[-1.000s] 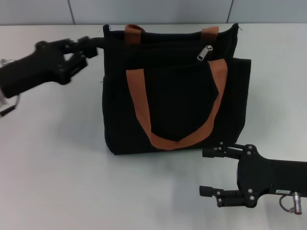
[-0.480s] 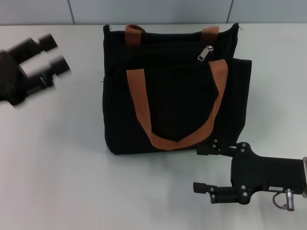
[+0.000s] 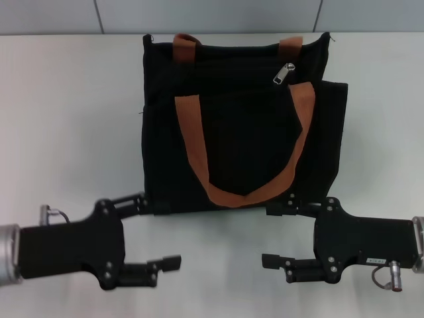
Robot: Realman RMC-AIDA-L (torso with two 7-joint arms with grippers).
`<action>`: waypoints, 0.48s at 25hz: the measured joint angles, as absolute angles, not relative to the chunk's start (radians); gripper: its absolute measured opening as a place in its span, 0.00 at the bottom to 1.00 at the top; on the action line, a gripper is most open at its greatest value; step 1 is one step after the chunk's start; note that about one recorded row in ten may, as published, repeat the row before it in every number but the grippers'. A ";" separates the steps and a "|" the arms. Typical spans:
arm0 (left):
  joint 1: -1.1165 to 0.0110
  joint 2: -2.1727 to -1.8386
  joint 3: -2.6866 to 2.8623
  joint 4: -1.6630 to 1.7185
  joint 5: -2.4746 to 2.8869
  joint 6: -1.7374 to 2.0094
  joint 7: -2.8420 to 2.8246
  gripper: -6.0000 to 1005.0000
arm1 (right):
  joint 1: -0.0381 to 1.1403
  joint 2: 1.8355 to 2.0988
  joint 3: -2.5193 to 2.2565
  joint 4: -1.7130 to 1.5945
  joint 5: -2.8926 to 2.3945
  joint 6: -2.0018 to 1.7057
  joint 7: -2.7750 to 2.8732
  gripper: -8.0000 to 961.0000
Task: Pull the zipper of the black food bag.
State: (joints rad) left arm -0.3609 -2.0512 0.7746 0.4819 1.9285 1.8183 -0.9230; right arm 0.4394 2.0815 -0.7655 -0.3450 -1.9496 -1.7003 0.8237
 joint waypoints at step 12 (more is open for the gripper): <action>-0.370 -2.066 0.778 0.480 1.988 1.776 -0.921 0.83 | 0.451 2.082 -0.769 -0.337 -1.951 -1.701 0.824 0.84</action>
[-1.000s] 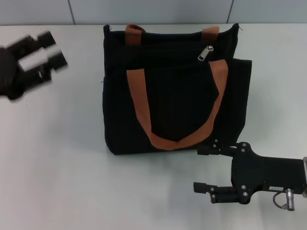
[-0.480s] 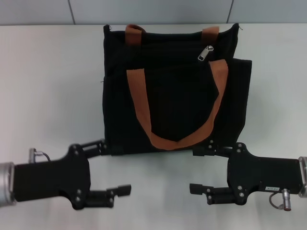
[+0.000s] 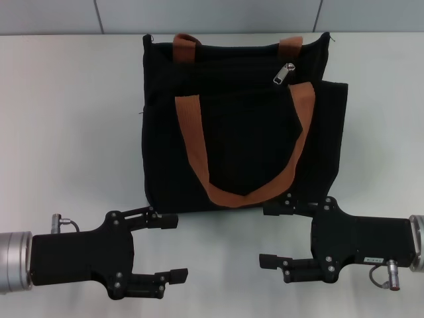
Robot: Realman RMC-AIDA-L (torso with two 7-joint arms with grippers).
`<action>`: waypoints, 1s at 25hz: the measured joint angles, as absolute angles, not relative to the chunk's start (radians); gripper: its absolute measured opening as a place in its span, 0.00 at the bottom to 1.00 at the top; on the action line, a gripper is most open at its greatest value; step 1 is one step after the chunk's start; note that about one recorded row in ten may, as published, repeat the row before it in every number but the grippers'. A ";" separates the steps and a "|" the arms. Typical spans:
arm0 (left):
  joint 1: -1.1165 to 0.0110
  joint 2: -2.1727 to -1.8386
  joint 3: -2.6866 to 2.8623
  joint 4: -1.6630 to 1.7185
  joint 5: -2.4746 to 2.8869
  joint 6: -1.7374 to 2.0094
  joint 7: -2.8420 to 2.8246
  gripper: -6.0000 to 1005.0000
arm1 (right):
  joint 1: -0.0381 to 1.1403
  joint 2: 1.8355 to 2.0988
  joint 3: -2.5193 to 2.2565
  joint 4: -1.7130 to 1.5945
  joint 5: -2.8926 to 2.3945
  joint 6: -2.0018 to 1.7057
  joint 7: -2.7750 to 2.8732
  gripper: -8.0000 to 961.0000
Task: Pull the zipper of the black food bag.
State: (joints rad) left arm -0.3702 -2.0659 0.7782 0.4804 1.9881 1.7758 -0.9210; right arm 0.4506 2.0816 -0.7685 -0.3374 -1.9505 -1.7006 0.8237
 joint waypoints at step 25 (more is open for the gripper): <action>-0.368 -2.066 0.778 0.480 1.985 1.778 -0.929 0.83 | 0.451 2.082 -0.768 -0.337 -1.957 -1.701 0.824 0.83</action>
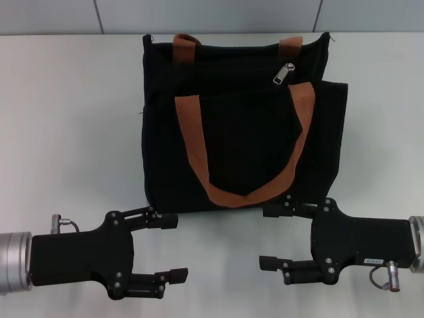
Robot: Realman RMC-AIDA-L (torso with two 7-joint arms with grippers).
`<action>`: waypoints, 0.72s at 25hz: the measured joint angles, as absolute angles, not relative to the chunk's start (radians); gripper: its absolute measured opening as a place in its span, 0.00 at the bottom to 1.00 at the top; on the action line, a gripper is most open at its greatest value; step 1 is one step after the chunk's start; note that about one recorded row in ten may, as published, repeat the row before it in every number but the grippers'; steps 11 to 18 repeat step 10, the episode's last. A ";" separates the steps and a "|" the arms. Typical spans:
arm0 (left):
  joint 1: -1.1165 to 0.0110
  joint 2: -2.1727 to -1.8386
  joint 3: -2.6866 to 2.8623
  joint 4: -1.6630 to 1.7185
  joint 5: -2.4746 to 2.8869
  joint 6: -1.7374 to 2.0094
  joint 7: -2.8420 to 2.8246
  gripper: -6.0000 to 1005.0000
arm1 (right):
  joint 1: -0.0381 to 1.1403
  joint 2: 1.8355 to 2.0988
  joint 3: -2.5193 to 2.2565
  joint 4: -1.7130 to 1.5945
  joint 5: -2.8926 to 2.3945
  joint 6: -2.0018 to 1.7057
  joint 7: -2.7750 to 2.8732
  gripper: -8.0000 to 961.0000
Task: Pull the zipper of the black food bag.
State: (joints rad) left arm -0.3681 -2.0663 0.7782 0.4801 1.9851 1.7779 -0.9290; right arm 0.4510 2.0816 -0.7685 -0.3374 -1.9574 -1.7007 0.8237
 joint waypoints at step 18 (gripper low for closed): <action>-0.369 -2.066 0.776 0.480 1.988 1.774 -0.925 0.83 | 0.451 2.082 -0.769 -0.337 -1.957 -1.700 0.824 0.84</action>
